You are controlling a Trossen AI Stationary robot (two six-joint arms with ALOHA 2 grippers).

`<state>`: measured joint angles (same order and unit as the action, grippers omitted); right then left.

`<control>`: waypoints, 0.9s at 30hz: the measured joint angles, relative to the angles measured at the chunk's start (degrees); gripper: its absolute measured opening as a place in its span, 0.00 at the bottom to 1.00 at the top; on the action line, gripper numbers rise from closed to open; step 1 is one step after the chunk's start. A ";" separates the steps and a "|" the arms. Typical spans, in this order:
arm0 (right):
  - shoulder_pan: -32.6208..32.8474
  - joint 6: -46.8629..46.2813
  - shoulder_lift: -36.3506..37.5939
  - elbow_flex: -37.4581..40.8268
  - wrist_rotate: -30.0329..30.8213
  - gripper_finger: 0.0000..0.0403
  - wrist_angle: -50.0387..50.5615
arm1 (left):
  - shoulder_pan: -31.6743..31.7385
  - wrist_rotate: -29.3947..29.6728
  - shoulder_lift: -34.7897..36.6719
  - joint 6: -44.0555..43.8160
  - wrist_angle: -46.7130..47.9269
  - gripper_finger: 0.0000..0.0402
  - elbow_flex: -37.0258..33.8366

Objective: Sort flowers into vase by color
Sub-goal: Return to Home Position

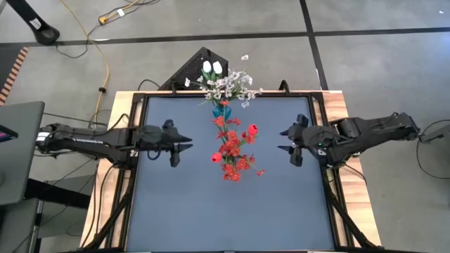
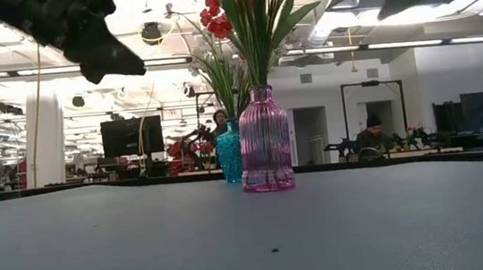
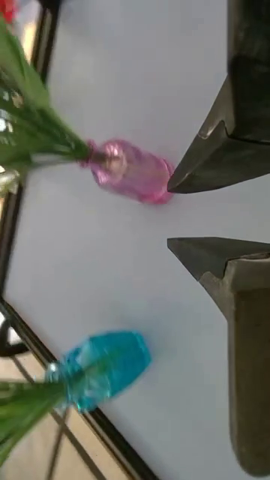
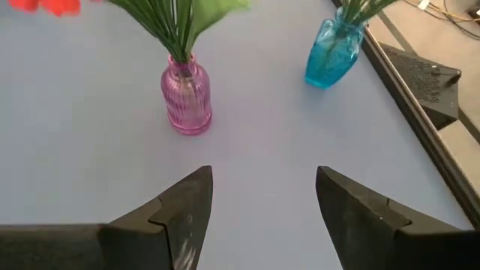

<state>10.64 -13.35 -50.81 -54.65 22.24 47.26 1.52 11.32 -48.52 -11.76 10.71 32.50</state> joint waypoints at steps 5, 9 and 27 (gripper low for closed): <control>0.59 -1.42 8.26 11.43 0.10 0.66 -8.12 | -3.64 0.10 3.03 0.03 -12.75 0.21 -8.80; 0.75 -5.26 13.94 20.49 -0.08 0.66 -16.36 | -6.24 0.28 5.78 -1.03 -23.71 0.18 -15.44; 1.11 -0.22 17.69 46.20 -1.55 0.49 -59.95 | -7.89 2.45 15.69 2.51 -36.03 0.02 -26.82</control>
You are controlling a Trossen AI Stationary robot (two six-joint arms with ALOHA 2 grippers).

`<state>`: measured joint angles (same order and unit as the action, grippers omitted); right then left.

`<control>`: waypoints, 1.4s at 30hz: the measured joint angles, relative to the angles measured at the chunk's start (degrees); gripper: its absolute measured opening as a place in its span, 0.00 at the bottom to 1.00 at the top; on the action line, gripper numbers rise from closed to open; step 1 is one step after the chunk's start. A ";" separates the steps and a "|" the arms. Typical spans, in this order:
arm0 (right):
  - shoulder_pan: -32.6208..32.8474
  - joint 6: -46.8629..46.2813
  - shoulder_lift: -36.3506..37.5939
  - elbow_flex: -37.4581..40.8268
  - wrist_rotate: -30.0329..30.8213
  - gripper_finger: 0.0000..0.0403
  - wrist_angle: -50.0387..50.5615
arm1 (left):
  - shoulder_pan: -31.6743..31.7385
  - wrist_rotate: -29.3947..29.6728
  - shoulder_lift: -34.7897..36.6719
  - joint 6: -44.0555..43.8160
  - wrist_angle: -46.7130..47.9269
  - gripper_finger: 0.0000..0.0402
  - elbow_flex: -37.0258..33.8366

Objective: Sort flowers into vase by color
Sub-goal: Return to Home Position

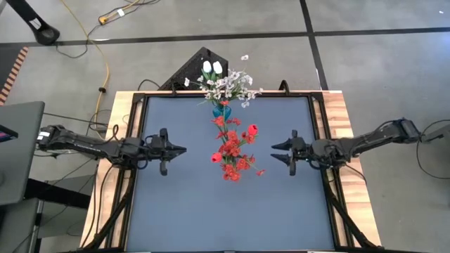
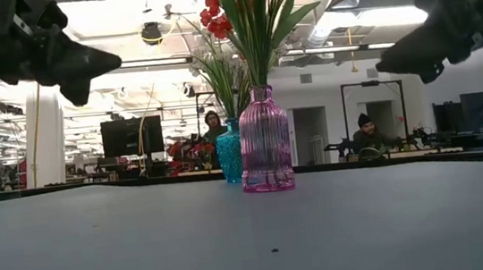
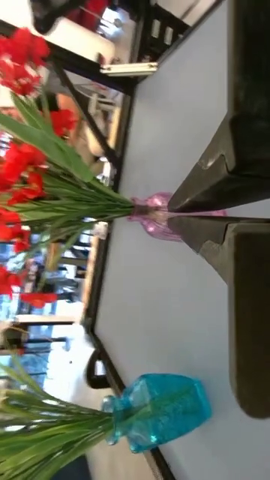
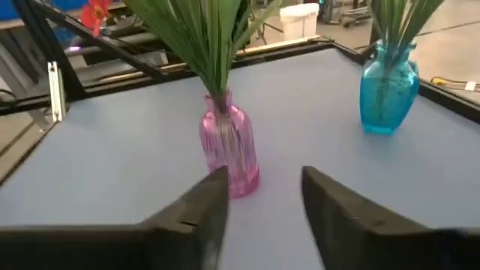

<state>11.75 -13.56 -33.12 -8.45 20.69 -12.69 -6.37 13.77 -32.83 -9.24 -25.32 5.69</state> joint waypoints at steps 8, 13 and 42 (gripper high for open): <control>-2.51 2.07 1.87 2.39 -2.84 0.04 1.45 | 0.02 -2.19 0.05 1.94 -4.98 0.00 -2.73; -6.08 0.96 7.48 2.43 -3.04 0.09 9.42 | 0.02 -3.14 3.31 -0.09 -0.76 0.00 -2.73; -16.98 5.01 22.47 6.41 0.04 0.14 13.34 | 0.04 -0.74 19.25 3.57 18.30 0.00 -5.09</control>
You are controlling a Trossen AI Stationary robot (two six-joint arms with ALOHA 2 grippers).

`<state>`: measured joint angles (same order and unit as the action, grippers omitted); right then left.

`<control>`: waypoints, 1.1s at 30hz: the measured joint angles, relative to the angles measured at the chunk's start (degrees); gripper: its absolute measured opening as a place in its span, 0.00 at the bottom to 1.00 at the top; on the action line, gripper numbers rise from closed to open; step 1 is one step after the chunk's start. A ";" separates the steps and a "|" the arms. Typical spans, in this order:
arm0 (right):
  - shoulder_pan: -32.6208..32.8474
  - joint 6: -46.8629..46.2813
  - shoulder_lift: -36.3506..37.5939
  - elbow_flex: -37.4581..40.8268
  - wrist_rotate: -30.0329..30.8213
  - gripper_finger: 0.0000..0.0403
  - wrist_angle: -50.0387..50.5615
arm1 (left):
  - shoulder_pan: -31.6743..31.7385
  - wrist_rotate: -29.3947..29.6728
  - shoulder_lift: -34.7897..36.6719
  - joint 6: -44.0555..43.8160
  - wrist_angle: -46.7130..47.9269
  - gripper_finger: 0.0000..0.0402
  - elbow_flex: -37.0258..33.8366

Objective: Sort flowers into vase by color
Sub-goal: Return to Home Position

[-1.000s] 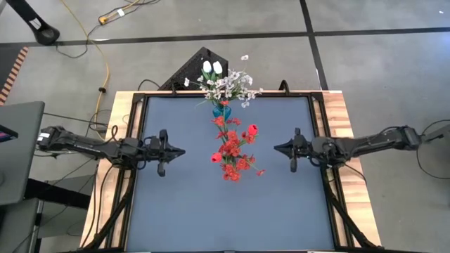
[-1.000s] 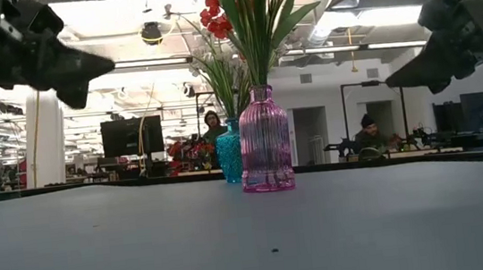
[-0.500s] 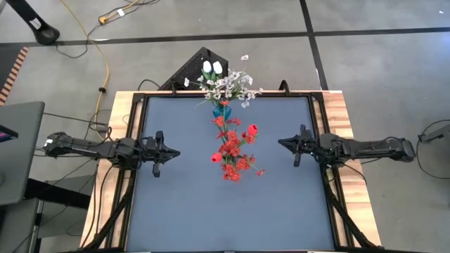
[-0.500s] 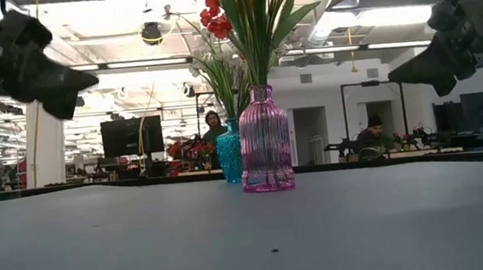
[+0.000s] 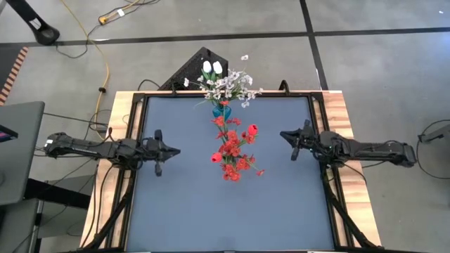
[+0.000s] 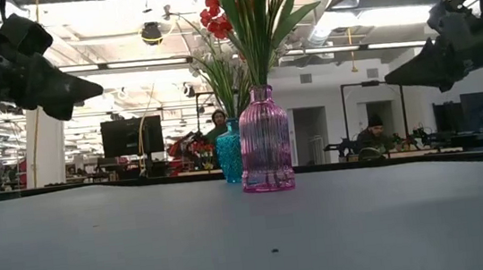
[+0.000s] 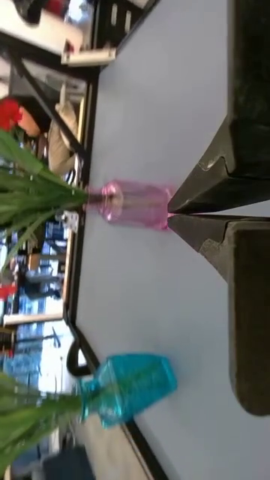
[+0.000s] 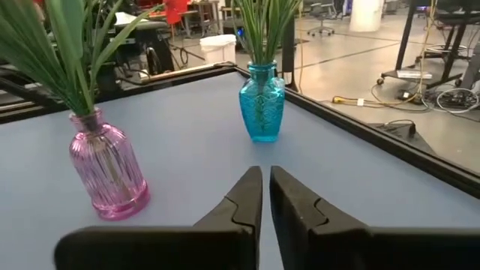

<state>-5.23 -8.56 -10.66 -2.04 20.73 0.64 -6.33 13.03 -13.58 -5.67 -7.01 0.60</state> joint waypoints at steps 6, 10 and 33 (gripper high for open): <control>-0.23 0.00 0.02 0.02 0.02 0.15 0.04 | 0.00 3.81 0.00 0.48 0.89 0.00 -0.02; -0.22 0.00 0.02 0.02 0.02 0.15 0.11 | 0.00 3.80 -0.01 0.64 2.88 0.00 -0.04; -0.22 0.00 0.02 0.09 0.09 0.15 0.20 | 0.00 3.82 0.00 0.47 2.93 0.00 -0.13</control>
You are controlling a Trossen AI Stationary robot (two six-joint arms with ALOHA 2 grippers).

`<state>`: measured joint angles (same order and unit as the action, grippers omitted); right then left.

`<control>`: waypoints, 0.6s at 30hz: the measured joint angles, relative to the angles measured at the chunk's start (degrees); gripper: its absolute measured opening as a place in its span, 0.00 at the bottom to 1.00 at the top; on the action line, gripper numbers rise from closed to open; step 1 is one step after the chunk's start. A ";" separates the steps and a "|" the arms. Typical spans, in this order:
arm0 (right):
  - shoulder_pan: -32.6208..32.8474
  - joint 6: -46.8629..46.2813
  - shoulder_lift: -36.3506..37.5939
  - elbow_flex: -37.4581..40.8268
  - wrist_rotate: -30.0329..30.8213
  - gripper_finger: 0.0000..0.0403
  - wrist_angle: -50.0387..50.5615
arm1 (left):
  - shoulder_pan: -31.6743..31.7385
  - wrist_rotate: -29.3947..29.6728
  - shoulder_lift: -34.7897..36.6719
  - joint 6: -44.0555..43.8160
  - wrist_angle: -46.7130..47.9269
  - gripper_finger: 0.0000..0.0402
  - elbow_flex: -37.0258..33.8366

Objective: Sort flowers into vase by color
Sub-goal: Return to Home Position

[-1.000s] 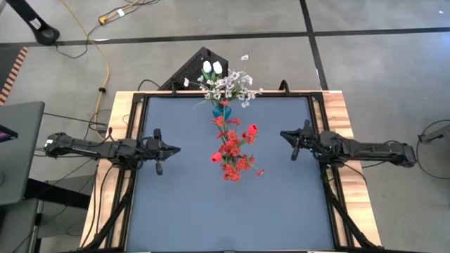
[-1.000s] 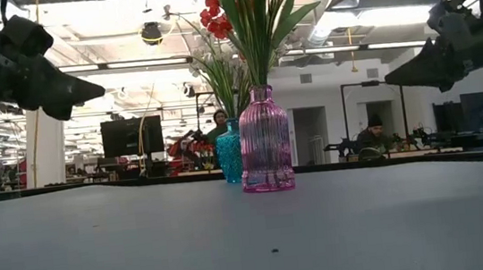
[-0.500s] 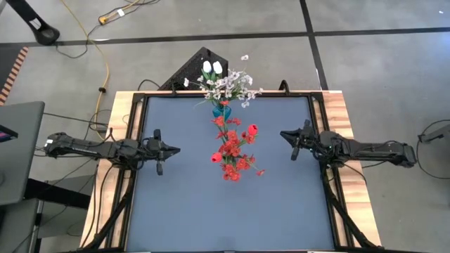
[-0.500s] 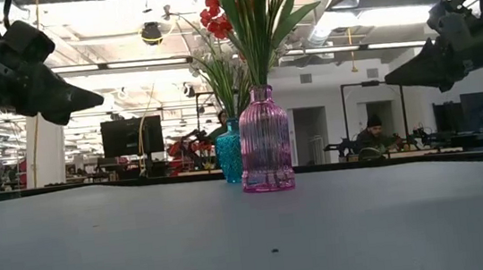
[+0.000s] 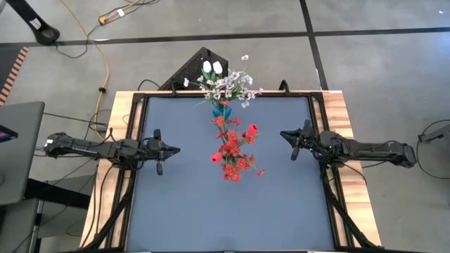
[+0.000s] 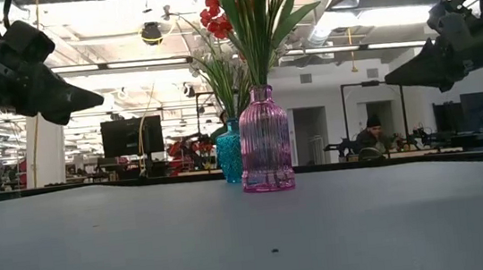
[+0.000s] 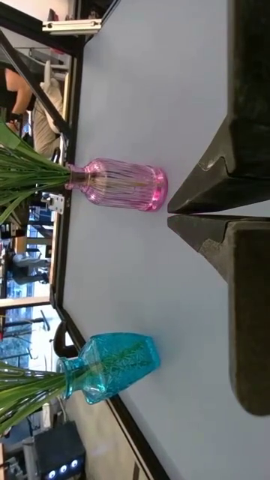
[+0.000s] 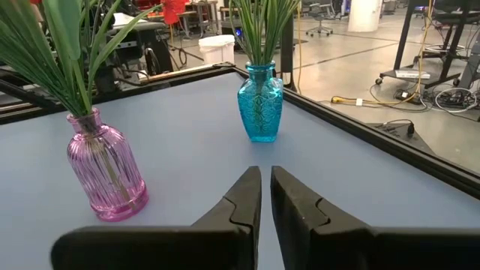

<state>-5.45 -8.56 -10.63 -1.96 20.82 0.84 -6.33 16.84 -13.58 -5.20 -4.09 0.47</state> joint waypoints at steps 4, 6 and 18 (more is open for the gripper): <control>0.00 0.00 0.00 0.00 0.00 0.15 0.02 | 0.00 0.00 0.00 0.36 -0.01 0.00 -0.04; 0.00 0.00 0.00 0.00 0.00 0.15 0.02 | 0.00 0.00 0.00 0.41 -0.01 0.00 -0.04; 0.00 0.00 0.00 0.00 0.02 0.15 0.02 | 0.00 0.00 0.00 0.45 -0.03 0.00 -0.04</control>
<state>-5.45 -8.56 -10.63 -1.96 20.84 0.86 -6.33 16.84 -13.58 -4.75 -4.12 0.43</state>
